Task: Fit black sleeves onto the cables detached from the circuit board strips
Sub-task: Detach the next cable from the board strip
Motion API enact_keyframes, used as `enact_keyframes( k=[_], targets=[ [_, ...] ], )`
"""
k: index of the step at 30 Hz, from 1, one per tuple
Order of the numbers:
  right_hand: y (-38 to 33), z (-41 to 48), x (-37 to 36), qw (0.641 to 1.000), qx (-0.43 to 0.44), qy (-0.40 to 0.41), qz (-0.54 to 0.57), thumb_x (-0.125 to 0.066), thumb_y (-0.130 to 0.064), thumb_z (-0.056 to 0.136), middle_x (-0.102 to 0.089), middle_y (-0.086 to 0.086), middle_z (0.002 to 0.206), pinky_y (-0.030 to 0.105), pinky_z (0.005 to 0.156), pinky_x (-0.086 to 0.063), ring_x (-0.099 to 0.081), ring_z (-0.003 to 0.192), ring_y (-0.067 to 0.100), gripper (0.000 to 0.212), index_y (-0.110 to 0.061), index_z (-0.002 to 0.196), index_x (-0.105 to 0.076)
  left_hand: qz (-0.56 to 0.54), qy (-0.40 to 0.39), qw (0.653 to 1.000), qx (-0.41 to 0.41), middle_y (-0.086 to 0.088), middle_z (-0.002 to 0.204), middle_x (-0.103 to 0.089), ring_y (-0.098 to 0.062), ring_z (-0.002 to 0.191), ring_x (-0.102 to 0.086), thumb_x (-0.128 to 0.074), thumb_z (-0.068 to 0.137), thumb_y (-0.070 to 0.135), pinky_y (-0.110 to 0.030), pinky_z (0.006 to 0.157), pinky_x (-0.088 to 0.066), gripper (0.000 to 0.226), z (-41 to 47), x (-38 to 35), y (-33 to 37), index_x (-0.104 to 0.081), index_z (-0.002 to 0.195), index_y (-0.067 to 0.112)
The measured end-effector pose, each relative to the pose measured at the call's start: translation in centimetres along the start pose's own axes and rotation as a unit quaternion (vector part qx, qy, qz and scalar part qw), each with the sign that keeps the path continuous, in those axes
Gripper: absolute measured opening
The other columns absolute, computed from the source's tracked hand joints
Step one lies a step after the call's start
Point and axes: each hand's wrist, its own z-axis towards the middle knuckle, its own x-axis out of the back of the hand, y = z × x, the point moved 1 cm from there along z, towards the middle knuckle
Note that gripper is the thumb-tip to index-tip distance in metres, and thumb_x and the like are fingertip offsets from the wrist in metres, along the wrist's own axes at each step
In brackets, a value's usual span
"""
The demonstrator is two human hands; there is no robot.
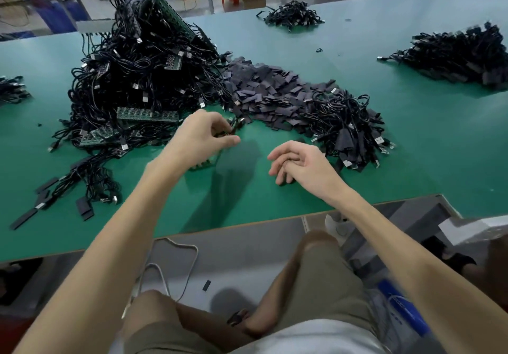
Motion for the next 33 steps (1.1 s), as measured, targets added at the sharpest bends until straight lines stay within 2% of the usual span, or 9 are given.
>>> enact_keyframes(
  k=[4,8,11,14,17,20,24,28,33],
  targets=[
    [-0.2,-0.1,0.1,1.000,-0.004,-0.002,-0.005,-0.037,0.018,0.087,-0.075,0.009,0.082,0.031,0.063,-0.051,-0.070,0.066,0.023,0.041,-0.006,0.102,-0.066,0.082,-0.092,0.992,0.037,0.001,0.106,-0.059,-0.017,0.097,-0.055,-0.092,0.068,0.042,-0.028,0.084,-0.042,0.059,-1.0,1.0,-2.9,-0.068,0.114,0.015],
    [-0.3,-0.2,0.1,1.000,-0.003,-0.001,-0.015,-0.037,0.017,0.088,-0.075,0.008,0.082,0.032,0.064,-0.052,-0.070,0.066,0.022,0.040,-0.006,0.102,-0.066,0.137,-0.066,0.987,0.044,0.003,0.099,-0.051,-0.024,0.096,-0.058,-0.090,0.076,0.023,-0.032,0.080,-0.045,0.033,-1.3,0.5,-4.4,-0.068,0.101,0.021],
    [-0.3,-0.2,0.1,1.000,-0.003,0.000,-0.025,-0.037,0.016,0.088,-0.075,0.007,0.082,0.032,0.065,-0.052,-0.070,0.067,0.022,0.041,-0.008,0.102,-0.067,0.041,-0.008,0.999,0.027,0.014,0.077,-0.065,-0.010,0.076,-0.066,-0.086,0.079,0.011,-0.023,0.064,-0.047,0.021,-1.6,-0.1,-4.2,-0.072,0.079,0.027],
    [-0.3,-0.2,0.1,0.999,0.002,0.008,-0.033,-0.043,0.012,0.093,-0.075,0.005,0.089,0.031,0.064,-0.053,-0.072,0.072,0.021,0.036,-0.012,0.106,-0.067,-0.076,-0.020,0.997,-0.015,0.014,0.067,-0.072,0.003,0.060,-0.064,-0.086,0.080,0.018,-0.014,0.059,-0.048,0.015,-2.2,-1.4,-2.4,-0.077,0.077,0.030],
    [-0.2,-0.2,0.0,0.999,0.017,0.010,-0.050,-0.063,-0.004,0.097,-0.071,0.001,0.102,0.027,0.064,-0.054,-0.071,0.081,0.016,0.023,-0.017,0.115,-0.066,-0.141,-0.025,0.988,-0.061,0.003,0.076,-0.074,-0.004,0.064,-0.062,-0.084,0.082,0.020,-0.024,0.066,-0.050,0.008,-2.7,-3.5,-0.2,-0.079,0.085,0.015],
    [-0.3,-0.4,-0.1,0.996,0.035,0.011,-0.084,-0.073,-0.011,0.093,-0.071,-0.001,0.103,0.018,0.067,-0.050,-0.070,0.083,0.012,0.023,-0.024,0.110,-0.066,-0.210,-0.032,0.974,-0.074,-0.007,0.084,-0.076,-0.013,0.072,-0.065,-0.080,0.086,0.015,-0.033,0.075,-0.054,0.008,-3.1,-5.4,1.3,-0.079,0.092,0.010],
    [-0.4,-0.5,-0.1,0.994,0.038,0.030,-0.099,-0.073,-0.010,0.094,-0.070,0.014,0.088,0.020,0.063,-0.053,-0.075,0.070,0.014,0.012,-0.013,0.104,-0.066,-0.211,-0.019,0.974,-0.083,0.004,0.080,-0.075,-0.006,0.070,-0.061,-0.077,0.090,0.019,-0.027,0.070,-0.050,0.005,-3.0,-6.7,1.9,-0.079,0.091,0.015],
    [-0.5,-0.5,-0.2,0.992,0.036,0.040,-0.115,-0.071,-0.005,0.093,-0.072,0.007,0.083,0.023,0.064,-0.056,-0.074,0.068,0.014,0.009,-0.006,0.101,-0.069,-0.204,0.019,0.977,-0.051,0.021,0.059,-0.062,0.003,0.053,-0.049,-0.073,0.089,0.020,-0.013,0.055,-0.037,0.012,-3.4,-7.6,2.1,-0.071,0.079,0.026],
    [-0.6,-0.5,-0.1,0.992,0.039,0.040,-0.109,-0.068,-0.002,0.094,-0.074,0.009,0.089,0.026,0.064,-0.059,-0.075,0.071,0.015,0.011,-0.004,0.104,-0.072,-0.208,0.058,0.976,-0.019,0.016,0.062,-0.061,0.004,0.055,-0.049,-0.070,0.087,0.018,-0.011,0.054,-0.036,0.008,-3.7,-8.4,2.6,-0.070,0.079,0.022]
  ],
)
